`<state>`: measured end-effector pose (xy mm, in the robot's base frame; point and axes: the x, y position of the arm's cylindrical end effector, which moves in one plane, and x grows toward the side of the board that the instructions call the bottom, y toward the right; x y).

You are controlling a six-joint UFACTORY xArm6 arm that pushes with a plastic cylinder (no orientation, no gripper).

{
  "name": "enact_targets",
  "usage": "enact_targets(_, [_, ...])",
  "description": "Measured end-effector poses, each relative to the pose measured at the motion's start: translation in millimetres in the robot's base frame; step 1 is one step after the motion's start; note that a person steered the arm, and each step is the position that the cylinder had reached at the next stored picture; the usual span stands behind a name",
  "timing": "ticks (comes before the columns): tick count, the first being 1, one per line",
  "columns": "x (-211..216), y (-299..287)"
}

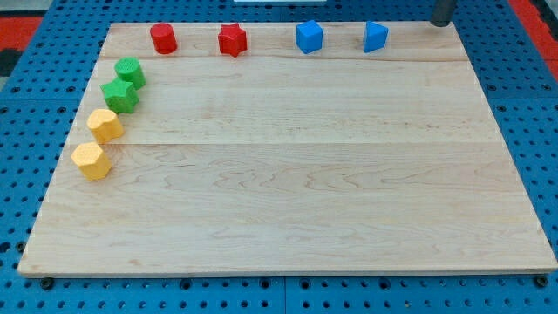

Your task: Move the blue triangle diagonally to the bottom right of the blue cube

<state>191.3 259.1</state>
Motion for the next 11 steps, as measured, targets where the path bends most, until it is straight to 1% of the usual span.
enact_targets(2, [-0.1, -107.6])
enact_targets(3, [24.4, -116.7])
enact_targets(4, [57.1, -118.0])
enact_targets(5, [68.0, -95.1])
enact_targets(6, [39.3, -86.3])
enact_targets(7, [79.5, -73.1])
enact_targets(8, [102.3, -99.5])
enact_targets(9, [140.9, -105.4])
enact_targets(10, [167.9, -105.4])
enact_targets(11, [125.7, -83.2])
